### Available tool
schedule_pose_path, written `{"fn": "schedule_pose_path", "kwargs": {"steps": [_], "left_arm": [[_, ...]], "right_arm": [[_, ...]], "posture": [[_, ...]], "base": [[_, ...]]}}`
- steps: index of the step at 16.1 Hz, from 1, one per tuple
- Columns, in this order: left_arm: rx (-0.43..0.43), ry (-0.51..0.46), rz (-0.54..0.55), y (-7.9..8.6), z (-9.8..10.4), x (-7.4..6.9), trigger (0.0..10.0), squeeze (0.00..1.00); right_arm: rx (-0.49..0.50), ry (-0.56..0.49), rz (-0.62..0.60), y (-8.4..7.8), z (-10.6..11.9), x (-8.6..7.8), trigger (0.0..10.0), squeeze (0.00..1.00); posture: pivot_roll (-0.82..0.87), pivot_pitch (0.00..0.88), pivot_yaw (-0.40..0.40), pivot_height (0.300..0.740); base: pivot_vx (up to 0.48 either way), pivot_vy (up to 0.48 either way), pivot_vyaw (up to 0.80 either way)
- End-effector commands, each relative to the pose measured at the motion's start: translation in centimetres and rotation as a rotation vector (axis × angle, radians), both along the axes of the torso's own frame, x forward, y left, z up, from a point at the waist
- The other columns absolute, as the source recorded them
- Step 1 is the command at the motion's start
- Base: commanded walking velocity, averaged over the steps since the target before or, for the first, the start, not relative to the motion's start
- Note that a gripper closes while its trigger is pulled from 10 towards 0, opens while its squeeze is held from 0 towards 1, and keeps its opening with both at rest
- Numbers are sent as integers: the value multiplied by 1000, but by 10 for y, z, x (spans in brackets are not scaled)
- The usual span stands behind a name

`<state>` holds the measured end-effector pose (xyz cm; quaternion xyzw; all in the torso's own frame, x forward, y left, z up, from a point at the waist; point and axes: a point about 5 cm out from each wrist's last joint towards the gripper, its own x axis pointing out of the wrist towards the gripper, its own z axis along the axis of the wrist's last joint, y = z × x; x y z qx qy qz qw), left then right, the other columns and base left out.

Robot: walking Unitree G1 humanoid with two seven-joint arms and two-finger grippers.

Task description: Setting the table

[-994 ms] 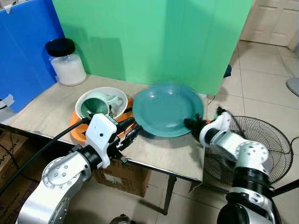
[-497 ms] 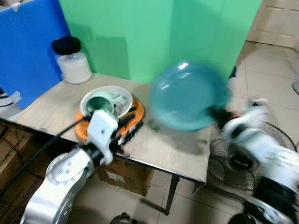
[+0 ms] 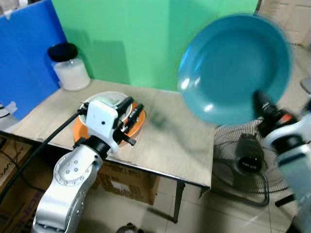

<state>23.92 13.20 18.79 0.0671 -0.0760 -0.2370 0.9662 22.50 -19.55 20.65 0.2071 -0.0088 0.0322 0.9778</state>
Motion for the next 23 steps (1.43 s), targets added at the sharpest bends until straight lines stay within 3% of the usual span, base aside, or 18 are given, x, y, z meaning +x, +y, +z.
{"fn": "schedule_pose_path", "kwargs": {"steps": [1,4,8,12,16,23], "left_arm": [[14,-8,22,1,0,1,10000,0],[22,11,55,0,-4,1,10000,0],[56,5,103,4,-6,0,10000,0],[49,-4,127,7,-4,3,10000,0],[18,15,162,9,-6,2,10000,0],[11,50,267,19,-13,-6,10000,0]], "right_arm": [[-54,-77,22,9,11,-4,10000,0],[-222,-64,-34,15,7,-3,10000,0],[-287,-58,-141,8,0,-3,10000,0],[-284,-77,-133,14,1,-1,10000,0],[-369,-112,-169,16,3,7,10000,0],[-388,-19,-59,29,-15,14,10000,0]], "posture": [[67,0,64,740],[61,0,58,740],[79,0,40,740],[80,0,38,740],[88,0,19,740],[127,0,-35,740]], "base": [[0,0,0],[0,0,-525],[0,0,-788],[0,0,-788],[0,0,-788],[0,0,-341]]}}
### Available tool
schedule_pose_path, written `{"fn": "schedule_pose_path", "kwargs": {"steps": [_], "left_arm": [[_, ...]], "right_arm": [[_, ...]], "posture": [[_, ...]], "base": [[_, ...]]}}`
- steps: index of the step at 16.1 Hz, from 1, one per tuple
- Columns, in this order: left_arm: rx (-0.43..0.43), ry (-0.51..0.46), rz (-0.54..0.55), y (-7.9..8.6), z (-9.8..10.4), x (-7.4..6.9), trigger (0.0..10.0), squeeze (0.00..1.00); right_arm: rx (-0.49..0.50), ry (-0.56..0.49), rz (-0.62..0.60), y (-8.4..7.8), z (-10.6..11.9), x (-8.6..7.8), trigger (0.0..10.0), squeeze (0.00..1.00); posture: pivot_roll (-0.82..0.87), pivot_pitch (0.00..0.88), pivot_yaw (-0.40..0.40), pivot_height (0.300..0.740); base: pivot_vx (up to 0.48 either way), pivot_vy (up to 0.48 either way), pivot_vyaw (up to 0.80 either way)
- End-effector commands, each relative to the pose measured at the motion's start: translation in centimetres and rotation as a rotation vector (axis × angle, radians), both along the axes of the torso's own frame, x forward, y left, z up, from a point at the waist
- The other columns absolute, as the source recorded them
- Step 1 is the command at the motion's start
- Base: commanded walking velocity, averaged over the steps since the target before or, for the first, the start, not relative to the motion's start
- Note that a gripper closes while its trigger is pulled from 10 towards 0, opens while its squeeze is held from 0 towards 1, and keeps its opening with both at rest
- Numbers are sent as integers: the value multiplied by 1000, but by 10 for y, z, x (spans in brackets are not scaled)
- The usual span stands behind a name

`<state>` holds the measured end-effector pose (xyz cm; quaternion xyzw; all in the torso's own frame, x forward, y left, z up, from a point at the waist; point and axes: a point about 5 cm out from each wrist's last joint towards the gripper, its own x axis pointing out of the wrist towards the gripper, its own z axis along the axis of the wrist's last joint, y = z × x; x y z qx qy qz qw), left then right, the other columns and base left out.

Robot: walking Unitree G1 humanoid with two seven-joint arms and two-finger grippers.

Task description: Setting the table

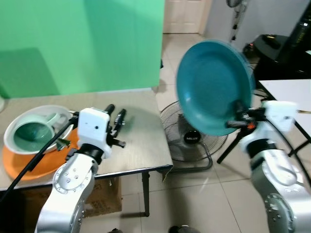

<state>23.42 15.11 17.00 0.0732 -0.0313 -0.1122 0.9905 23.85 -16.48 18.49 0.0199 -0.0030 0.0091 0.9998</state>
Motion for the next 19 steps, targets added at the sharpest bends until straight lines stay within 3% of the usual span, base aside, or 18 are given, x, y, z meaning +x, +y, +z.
{"fn": "schedule_pose_path", "kwargs": {"steps": [1,19], "left_arm": [[2,-17,19,1,5,0,10000,0],[-10,-16,10,-1,8,7,10000,0]], "right_arm": [[-12,-20,7,1,6,1,10000,0],[-3,9,-37,-2,4,1,10000,0]], "posture": [[127,0,-34,740],[107,0,-9,740]], "base": [[0,0,-800],[0,0,-800]]}}
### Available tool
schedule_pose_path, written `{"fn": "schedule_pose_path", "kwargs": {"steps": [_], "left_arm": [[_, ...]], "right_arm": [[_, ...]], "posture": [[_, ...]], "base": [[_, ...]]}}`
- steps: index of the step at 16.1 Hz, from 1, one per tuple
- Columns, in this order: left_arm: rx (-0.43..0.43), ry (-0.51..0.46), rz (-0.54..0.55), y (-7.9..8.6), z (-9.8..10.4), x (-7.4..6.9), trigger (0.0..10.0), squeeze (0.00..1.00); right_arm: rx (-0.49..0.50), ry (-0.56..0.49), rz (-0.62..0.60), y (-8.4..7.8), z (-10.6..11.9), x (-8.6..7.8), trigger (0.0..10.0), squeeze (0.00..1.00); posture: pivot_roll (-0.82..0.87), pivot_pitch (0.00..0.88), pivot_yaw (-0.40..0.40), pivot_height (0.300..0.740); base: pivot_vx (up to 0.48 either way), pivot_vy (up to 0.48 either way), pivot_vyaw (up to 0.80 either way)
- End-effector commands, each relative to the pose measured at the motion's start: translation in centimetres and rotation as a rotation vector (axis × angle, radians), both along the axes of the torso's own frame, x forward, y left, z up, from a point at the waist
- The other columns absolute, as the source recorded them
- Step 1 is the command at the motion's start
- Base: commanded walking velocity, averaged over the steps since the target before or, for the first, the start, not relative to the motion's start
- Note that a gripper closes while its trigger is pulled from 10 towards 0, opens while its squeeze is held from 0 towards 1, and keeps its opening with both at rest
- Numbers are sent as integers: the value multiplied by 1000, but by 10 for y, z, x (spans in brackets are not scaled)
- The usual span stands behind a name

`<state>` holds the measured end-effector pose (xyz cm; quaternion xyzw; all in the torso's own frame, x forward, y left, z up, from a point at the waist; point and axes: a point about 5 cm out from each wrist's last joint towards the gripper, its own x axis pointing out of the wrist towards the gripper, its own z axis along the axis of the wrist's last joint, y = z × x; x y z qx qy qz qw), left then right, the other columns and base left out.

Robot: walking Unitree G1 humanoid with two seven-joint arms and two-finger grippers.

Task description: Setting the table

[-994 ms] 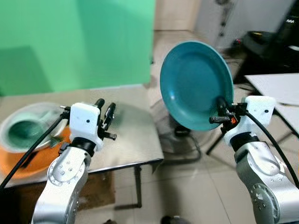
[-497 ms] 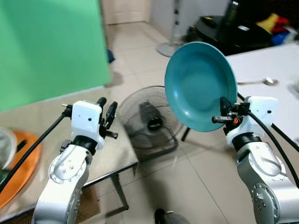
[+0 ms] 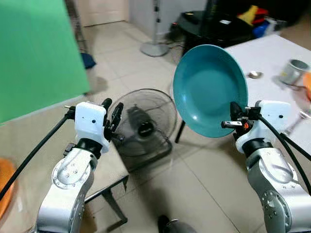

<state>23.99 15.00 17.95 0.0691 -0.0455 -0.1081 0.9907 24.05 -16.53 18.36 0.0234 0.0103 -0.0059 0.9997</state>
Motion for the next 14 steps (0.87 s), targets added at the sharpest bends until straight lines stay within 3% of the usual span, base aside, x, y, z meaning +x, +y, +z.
{"fn": "schedule_pose_path", "kwargs": {"steps": [1,10,14], "left_arm": [[2,9,0,0,-1,2,10000,0],[-8,-4,-15,-1,0,1,10000,0],[-9,11,-14,3,-3,2,10000,0]], "right_arm": [[-11,-17,-7,-1,5,-1,10000,0],[-18,-5,8,0,4,0,10000,0],[-12,3,55,5,3,1,10000,0]], "posture": [[107,0,-9,740],[108,0,-11,740],[108,0,-9,740]], "base": [[0,0,-800],[0,0,-775],[210,0,0]]}}
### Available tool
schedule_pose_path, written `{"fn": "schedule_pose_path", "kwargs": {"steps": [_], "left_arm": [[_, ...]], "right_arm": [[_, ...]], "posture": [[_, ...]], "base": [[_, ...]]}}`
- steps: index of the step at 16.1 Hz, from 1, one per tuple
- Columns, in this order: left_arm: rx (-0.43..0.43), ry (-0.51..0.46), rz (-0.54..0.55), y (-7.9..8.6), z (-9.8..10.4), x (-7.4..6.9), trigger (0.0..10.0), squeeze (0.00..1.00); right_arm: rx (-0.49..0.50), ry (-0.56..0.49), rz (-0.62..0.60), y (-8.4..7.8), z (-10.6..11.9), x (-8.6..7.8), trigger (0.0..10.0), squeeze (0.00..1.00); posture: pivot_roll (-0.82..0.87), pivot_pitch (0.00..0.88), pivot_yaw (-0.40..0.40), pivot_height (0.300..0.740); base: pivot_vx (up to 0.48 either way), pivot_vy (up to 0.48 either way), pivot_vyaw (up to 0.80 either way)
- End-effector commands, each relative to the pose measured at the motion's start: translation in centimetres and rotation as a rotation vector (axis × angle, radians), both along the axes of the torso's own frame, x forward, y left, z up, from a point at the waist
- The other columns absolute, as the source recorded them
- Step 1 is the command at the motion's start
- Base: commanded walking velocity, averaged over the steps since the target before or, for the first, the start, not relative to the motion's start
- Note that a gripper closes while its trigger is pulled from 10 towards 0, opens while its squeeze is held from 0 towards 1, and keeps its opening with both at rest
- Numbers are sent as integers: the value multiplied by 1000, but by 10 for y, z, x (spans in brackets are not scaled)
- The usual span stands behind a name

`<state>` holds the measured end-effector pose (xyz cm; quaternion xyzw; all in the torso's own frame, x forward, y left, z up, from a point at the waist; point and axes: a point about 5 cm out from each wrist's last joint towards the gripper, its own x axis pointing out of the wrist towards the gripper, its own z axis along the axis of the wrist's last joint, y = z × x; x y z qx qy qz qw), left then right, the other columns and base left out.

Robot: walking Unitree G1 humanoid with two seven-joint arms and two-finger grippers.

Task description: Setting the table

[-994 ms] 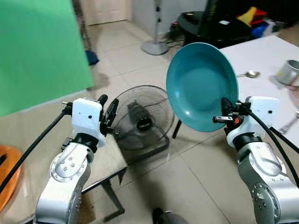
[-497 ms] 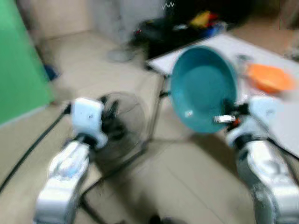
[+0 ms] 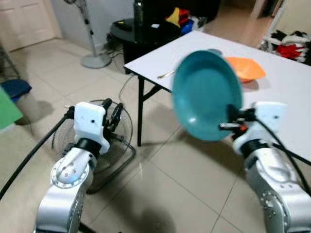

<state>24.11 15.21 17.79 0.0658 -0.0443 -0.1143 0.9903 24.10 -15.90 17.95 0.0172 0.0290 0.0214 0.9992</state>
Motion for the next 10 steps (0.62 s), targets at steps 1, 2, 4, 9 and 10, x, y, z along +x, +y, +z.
{"fn": "schedule_pose_path", "kwargs": {"steps": [1,2,4,9,10], "left_arm": [[-1,9,-3,2,-1,1,10000,0],[1,11,-6,2,-2,1,10000,0],[3,11,-8,2,-2,1,10000,0],[8,9,-16,2,-2,2,10000,0],[10,9,-16,2,-2,2,10000,0]], "right_arm": [[6,-28,11,0,7,1,10000,0],[23,-22,19,0,6,2,10000,0],[42,-11,40,1,4,4,10000,0],[55,2,57,2,3,7,10000,0],[57,6,58,2,2,8,10000,0]], "posture": [[109,0,-7,740],[110,0,-7,740],[109,0,-6,740],[112,0,-9,740],[113,0,-9,740]], "base": [[345,0,0],[352,0,0],[351,0,0],[349,0,0],[352,0,-800]]}}
